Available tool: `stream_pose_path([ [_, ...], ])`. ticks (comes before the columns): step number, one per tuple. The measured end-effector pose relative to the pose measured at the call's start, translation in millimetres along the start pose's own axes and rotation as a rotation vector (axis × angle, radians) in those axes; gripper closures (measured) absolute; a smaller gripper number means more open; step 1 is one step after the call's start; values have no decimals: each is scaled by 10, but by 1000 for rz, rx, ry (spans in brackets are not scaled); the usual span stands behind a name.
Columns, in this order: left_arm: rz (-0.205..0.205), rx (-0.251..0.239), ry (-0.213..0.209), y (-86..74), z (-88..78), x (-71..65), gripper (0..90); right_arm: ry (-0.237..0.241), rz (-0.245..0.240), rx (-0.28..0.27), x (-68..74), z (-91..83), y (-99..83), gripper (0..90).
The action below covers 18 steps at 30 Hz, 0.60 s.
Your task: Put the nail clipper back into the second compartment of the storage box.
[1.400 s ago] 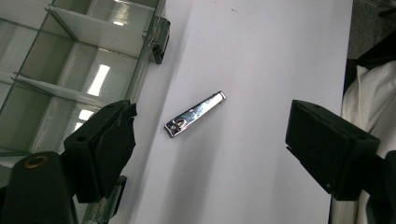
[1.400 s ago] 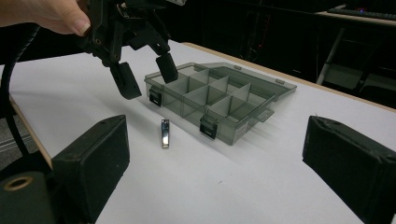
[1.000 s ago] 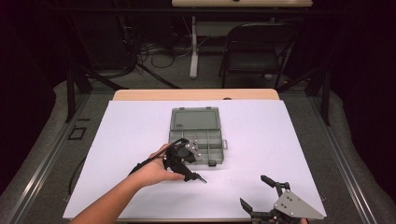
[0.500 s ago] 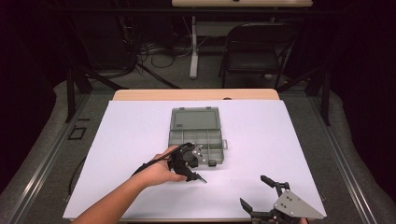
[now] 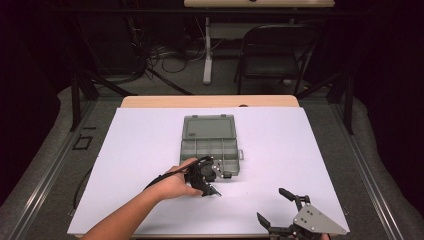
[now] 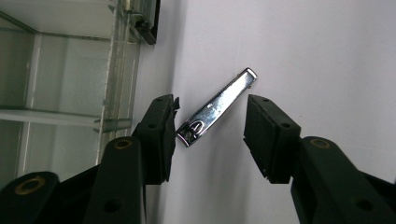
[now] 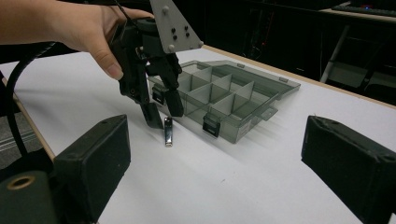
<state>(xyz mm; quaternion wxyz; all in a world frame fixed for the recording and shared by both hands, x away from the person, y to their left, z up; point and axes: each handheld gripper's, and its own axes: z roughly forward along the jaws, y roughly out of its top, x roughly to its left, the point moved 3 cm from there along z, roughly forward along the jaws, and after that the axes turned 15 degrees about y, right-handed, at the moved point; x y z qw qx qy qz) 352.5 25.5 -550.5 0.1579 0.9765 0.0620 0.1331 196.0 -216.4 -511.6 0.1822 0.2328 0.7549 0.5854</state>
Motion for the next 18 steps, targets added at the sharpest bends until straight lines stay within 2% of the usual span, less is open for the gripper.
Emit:
stream_pose_path([
  [6, 0, 15, 0, -4, 43, 12, 512, 3, 1, -1, 0, 0, 0, 81],
  [18, -9, 35, -25, -13, 77, 28, 529, 11, 5, -3, -1, 4, -2, 80],
])
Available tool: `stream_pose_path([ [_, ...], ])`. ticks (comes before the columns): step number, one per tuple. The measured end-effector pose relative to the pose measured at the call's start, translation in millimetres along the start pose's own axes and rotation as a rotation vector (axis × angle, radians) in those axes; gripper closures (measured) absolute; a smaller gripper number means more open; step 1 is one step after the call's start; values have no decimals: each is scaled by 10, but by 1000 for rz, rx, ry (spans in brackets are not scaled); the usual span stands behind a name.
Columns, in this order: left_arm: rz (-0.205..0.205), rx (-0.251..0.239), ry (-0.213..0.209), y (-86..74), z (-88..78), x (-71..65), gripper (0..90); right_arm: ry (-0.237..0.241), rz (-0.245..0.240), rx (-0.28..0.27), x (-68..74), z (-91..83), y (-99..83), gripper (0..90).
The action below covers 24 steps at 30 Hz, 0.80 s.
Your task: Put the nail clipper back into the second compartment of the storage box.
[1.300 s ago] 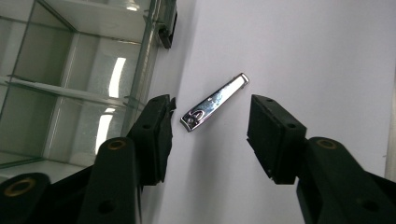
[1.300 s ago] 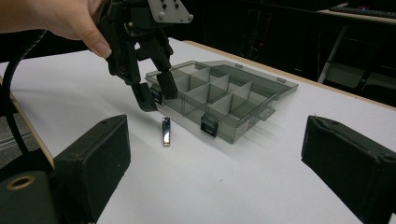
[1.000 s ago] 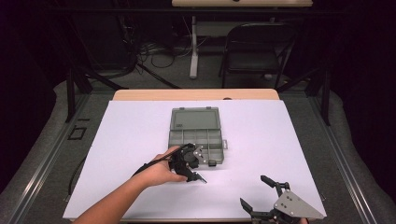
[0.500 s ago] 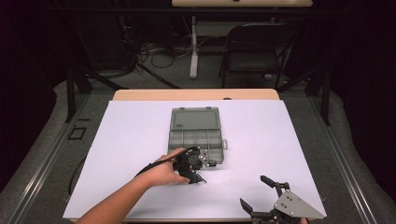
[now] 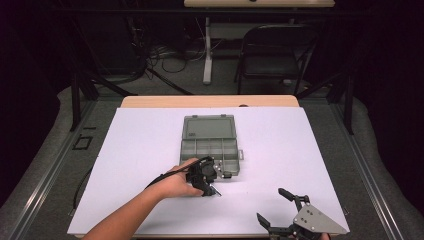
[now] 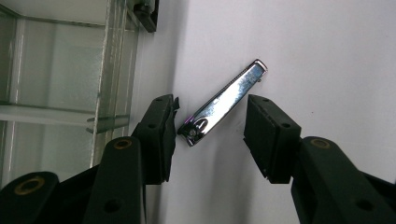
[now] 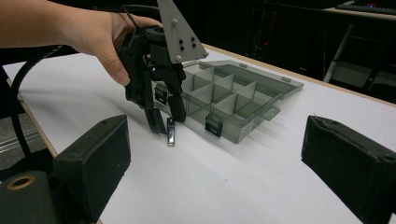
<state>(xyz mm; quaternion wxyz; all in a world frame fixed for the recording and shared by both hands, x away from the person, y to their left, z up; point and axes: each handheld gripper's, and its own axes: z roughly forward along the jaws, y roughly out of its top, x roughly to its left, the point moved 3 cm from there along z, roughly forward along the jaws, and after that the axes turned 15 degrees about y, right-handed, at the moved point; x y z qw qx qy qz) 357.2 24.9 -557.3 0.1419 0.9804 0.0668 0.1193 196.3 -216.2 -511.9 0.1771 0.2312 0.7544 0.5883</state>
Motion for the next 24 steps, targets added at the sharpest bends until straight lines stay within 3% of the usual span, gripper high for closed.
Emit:
stream_pose_path([
  [7, -12, 6, 1, -1, -6, -7, 593, 0, 1, -2, -1, -3, 1, 81],
  [15, 12, 37, 9, 28, -31, -84, 779, 20, 46, -22, -26, -14, -1, 95],
  [24, -11, 89, 36, 78, -33, -122, 789, 22, 31, -10, -6, -4, 5, 97],
])
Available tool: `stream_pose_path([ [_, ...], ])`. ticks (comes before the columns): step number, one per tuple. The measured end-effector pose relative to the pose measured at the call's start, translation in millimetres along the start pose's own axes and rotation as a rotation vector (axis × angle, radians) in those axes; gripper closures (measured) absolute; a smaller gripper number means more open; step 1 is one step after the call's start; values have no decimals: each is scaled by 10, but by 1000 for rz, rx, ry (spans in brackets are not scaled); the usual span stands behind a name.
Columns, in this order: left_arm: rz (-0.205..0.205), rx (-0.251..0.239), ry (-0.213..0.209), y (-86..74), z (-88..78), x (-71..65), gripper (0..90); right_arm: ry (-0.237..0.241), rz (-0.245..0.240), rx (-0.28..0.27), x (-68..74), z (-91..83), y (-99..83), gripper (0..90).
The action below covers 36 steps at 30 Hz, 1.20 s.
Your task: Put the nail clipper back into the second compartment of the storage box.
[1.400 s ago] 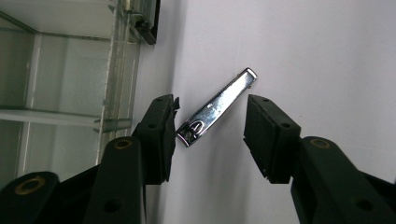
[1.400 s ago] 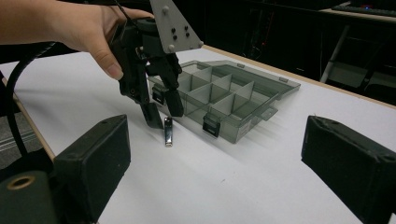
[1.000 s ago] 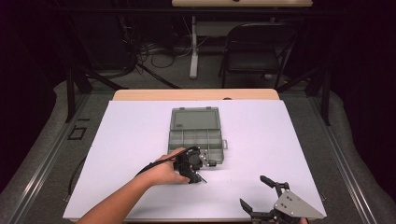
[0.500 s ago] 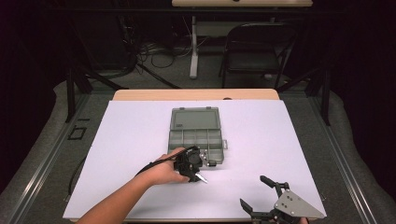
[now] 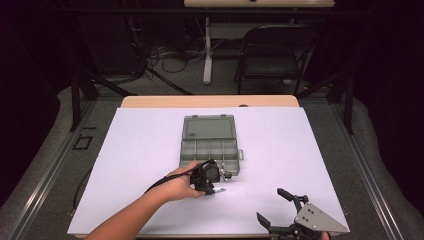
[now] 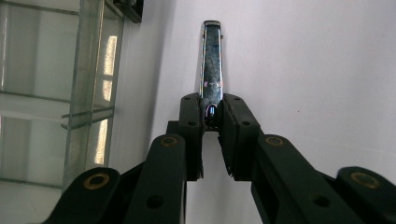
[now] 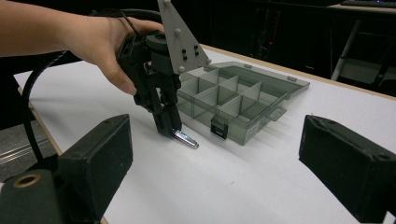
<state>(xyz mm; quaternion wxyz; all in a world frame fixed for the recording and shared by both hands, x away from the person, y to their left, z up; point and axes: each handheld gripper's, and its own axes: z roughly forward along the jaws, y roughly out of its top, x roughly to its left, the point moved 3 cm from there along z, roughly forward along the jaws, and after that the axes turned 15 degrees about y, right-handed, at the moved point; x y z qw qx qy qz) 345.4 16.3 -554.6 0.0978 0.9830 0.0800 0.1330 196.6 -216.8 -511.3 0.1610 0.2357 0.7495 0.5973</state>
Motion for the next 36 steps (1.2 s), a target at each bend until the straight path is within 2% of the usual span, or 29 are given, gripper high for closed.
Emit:
stream_pose_path([
  [5, -2, -4, 8, 2, 3, -2, 790, 0, 1, 3, 2, -2, 1, 97],
  [14, -9, 0, -16, -6, -8, 23, 792, -9, -11, 9, -1, 1, -7, 98],
  [17, -12, 2, -5, -11, -15, 32, 793, -11, -8, 10, -1, 0, -10, 99],
  [19, -18, -4, -4, -13, -24, 44, 793, -13, -6, 11, -6, -2, -11, 101],
  [21, -44, -20, -5, -18, -44, 53, 793, -15, -11, 11, -9, -5, -10, 101],
  [25, -48, -35, -10, -32, -105, 84, 793, -15, -6, 11, -5, -3, -12, 101],
  [32, -95, -59, -4, -78, -222, 153, 793, -16, -7, 12, -7, -3, -13, 102],
  [36, -102, -63, 3, -88, -304, 190, 793, -16, -8, 12, -10, 1, -13, 102],
])
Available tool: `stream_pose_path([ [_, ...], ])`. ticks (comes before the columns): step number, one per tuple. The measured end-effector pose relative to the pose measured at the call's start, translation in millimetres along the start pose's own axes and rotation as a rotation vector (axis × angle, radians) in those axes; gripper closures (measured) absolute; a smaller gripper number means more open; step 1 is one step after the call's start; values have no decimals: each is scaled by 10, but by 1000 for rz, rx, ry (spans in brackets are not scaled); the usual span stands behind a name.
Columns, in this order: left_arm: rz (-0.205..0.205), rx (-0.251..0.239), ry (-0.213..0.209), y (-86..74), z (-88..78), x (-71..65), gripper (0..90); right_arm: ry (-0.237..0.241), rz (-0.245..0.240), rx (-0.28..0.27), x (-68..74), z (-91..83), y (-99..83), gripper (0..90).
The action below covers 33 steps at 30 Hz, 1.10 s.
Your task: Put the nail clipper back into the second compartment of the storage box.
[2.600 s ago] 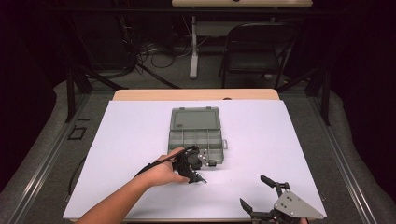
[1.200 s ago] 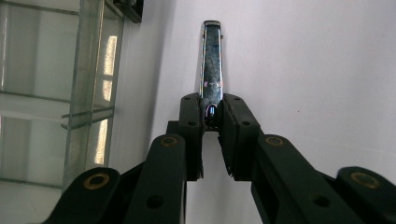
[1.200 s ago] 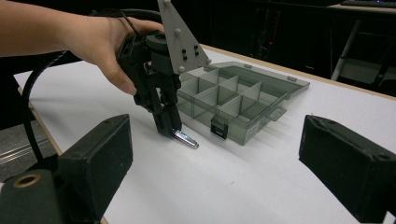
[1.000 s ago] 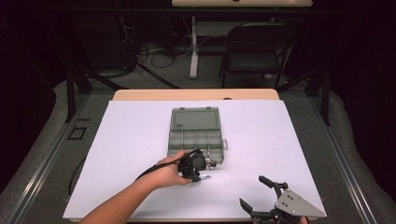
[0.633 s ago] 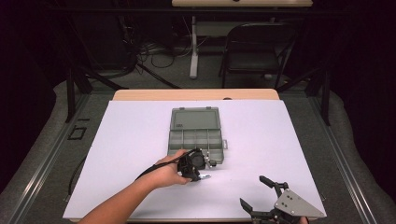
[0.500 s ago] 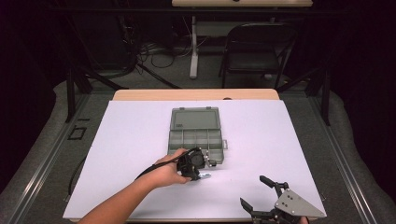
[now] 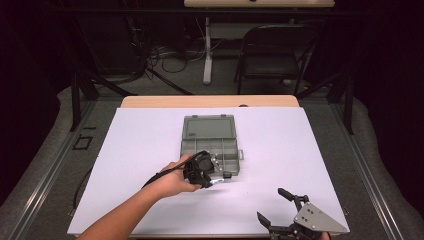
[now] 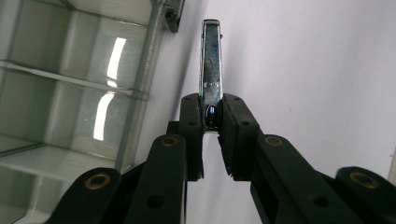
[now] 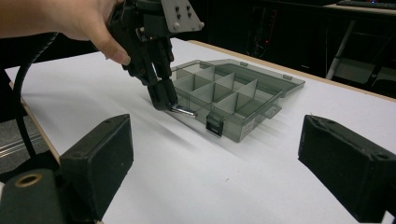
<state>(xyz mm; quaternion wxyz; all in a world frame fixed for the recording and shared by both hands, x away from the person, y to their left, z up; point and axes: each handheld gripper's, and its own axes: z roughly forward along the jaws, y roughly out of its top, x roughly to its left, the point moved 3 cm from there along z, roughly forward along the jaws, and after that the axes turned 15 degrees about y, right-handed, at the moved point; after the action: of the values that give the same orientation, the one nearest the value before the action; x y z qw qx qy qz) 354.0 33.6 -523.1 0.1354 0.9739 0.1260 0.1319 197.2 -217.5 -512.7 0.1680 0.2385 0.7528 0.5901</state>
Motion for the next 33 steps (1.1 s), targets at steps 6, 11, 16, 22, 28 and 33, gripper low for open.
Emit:
stream_pose_path([
  [6, -20, -31, 20, 13, -181, 88, 793, -2, 4, -5, 1, 0, -2, 102],
  [11, -52, -55, 42, -3, -319, 187, 793, -3, 2, -5, -1, -2, -1, 102],
  [16, -73, -69, 65, -22, -437, 289, 792, -4, 3, -6, -1, -1, -1, 102],
  [22, -123, -87, 79, -34, -565, 407, 793, -3, 2, -7, -3, -3, -1, 102],
  [28, -181, -77, 91, -50, -604, 503, 793, -2, 0, -4, -3, 1, -2, 102],
  [33, -259, -82, 99, -71, -612, 601, 793, -3, 1, 3, -12, -3, -6, 102],
])
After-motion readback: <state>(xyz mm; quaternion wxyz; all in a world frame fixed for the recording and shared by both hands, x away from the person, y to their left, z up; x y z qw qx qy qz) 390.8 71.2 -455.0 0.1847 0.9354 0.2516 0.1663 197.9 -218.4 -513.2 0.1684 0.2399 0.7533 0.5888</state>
